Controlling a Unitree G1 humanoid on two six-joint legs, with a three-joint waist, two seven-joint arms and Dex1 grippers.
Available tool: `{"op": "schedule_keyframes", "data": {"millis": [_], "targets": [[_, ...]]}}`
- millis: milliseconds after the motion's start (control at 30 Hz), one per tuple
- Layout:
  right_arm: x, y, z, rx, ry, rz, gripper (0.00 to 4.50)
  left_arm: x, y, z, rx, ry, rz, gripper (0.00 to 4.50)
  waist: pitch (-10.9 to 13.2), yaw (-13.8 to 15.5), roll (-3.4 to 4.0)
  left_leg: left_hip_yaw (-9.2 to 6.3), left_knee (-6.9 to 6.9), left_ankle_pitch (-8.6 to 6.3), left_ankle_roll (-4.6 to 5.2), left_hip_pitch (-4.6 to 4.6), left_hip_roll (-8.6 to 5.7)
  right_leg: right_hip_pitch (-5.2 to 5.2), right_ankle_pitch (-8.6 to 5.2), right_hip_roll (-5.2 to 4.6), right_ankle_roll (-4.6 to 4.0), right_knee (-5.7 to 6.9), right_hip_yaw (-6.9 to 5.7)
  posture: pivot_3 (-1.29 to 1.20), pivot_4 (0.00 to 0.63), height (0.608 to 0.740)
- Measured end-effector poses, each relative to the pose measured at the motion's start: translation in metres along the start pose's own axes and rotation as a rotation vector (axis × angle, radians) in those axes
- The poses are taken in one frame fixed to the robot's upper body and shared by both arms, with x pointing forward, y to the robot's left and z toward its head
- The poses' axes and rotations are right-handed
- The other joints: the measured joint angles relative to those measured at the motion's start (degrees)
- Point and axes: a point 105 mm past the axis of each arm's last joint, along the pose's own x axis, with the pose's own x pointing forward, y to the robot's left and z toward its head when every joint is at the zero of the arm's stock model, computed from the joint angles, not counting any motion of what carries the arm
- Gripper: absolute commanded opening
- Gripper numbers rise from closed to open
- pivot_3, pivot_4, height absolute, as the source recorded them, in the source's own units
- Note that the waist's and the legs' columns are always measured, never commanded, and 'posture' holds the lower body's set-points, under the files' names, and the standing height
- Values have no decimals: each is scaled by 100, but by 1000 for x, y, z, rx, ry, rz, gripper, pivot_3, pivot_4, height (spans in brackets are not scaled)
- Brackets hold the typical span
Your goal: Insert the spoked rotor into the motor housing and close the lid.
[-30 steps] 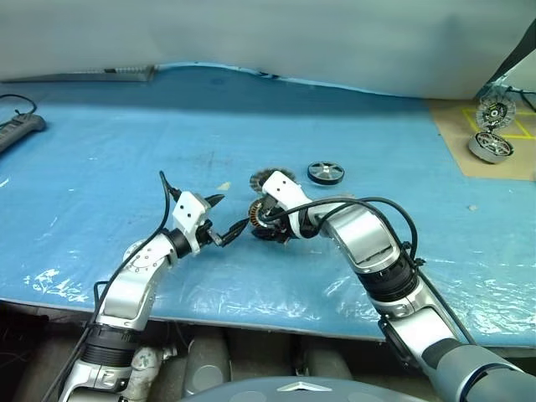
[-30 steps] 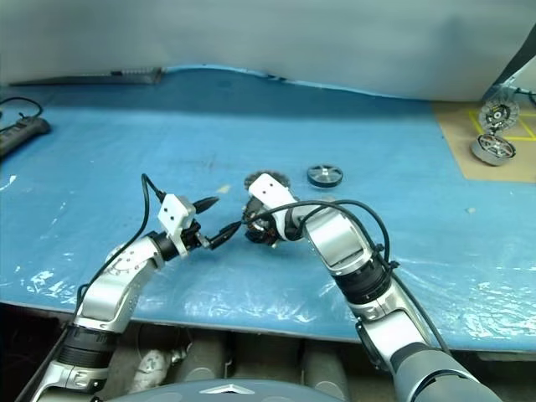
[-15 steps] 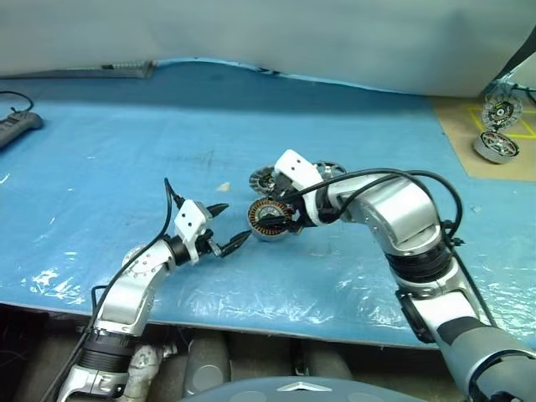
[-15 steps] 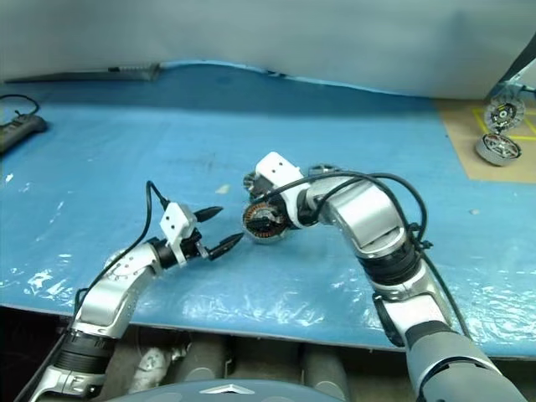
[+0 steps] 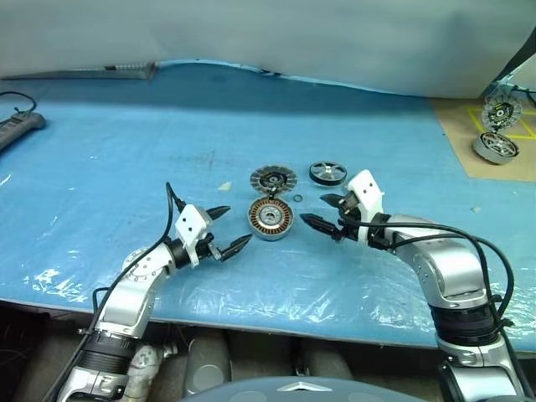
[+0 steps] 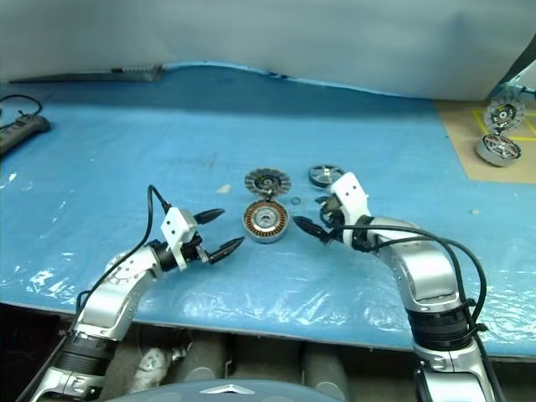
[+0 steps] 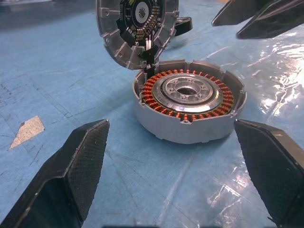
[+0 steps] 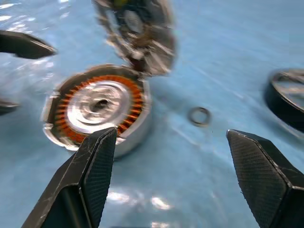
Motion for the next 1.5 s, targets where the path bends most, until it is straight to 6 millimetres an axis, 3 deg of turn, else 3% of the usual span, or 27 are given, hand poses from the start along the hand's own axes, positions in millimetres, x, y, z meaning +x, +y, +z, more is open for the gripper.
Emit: {"op": "schedule_keyframes", "data": {"millis": [133, 267, 433, 867, 1200, 1367, 1500], "targets": [[14, -10, -18, 43, -32, -100, 3922, 0, 1, 0, 1, 2, -2, 4500, 0, -9, 0, 0, 5, 1, 1, -1, 1, 0, -5, 1, -9, 1, 1, 0, 150, 740], [37, -3, -27, 81, -65, -121, 3922, 2, 1, 1, 4, -1, -4, 4500, 0, -34, 1, 0, 6, 1, 2, -8, 0, -3, 0, 0, 0, 0, 0, 0, 150, 740], [51, -3, -18, 71, -116, -128, 3922, 2, 1, 1, 4, -1, -3, 4500, 0, -64, 1, -2, 7, 1, 2, -10, 0, 0, 1, 0, 0, 1, -6, 0, 150, 740], [80, 4, -19, -60, -122, -113, 3922, 1, 0, -1, -1, 4, -2, 4500, -1, -169, 0, -2, 13, 1, 2, 1, 3, 8, 2, 4, -1, 7, -5, 0, 150, 740], [87, 2, -20, -70, -102, -118, 694, 0, -2, -5, -12, 12, 0, 4500, -2, -177, -2, -2, 16, 0, 3, 18, 4, 30, -9, 3, -22, 4, -5, 0, 150, 740], [70, -2, -27, -82, -81, -116, 562, 1, -3, -5, -16, 10, 5, 4500, -2, -102, -1, -3, 13, 0, 3, 20, 2, 40, -9, -1, -19, -2, -9, 0, 150, 740], [38, -3, -38, -121, -40, -66, 562, 0, -3, -7, -13, 13, 9, 4500, -2, -24, -2, -3, 2, -1, 5, 22, 1, 47, 0, -6, -2, -23, -11, 0, 150, 740]]}}
